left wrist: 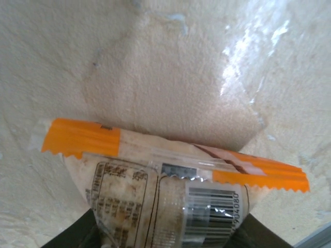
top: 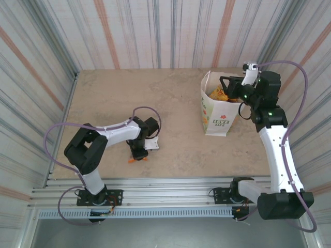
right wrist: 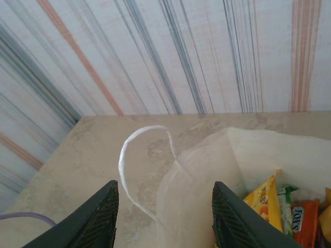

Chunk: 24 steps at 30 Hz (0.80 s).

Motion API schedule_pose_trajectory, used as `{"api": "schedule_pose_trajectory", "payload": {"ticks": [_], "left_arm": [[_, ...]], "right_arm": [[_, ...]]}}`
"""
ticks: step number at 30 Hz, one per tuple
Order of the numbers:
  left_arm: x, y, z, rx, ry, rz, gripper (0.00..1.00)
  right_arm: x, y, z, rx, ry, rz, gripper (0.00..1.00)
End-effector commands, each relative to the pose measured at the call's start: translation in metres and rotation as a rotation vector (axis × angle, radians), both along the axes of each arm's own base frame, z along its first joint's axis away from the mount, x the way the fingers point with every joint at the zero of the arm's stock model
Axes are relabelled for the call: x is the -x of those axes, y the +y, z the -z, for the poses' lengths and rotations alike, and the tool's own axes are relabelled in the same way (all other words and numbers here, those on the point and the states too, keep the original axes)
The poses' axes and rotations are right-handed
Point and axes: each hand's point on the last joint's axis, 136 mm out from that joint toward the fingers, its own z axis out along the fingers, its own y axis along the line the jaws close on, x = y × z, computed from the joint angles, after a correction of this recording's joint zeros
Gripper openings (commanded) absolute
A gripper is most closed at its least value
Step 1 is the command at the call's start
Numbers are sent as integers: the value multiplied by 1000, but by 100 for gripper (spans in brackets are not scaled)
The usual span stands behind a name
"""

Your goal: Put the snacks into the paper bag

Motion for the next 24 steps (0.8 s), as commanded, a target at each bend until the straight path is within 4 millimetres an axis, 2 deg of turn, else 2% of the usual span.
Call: {"api": "schedule_pose_trajectory", "payload": {"ticks": [1,7,13,18,24], "left_arm": [[4,-9,-3,65,30,-14,40],[-4,-18,-20,141,-13,-43,37],[-18,-29,-58,311,-103,-77,34],[-34,-40,-107,454,-234,-73,35],[-53,-58,-174,635,-449,-6,35]], "right_arm": [[11,8,2,-2,-9,-37,50],[24,18,7,-18,15,-89,50],[52,45,3,-77,63,-256,52],[75,80,4,-119,166,-395,55],[96,140,18,-81,327,-553,62]]}}
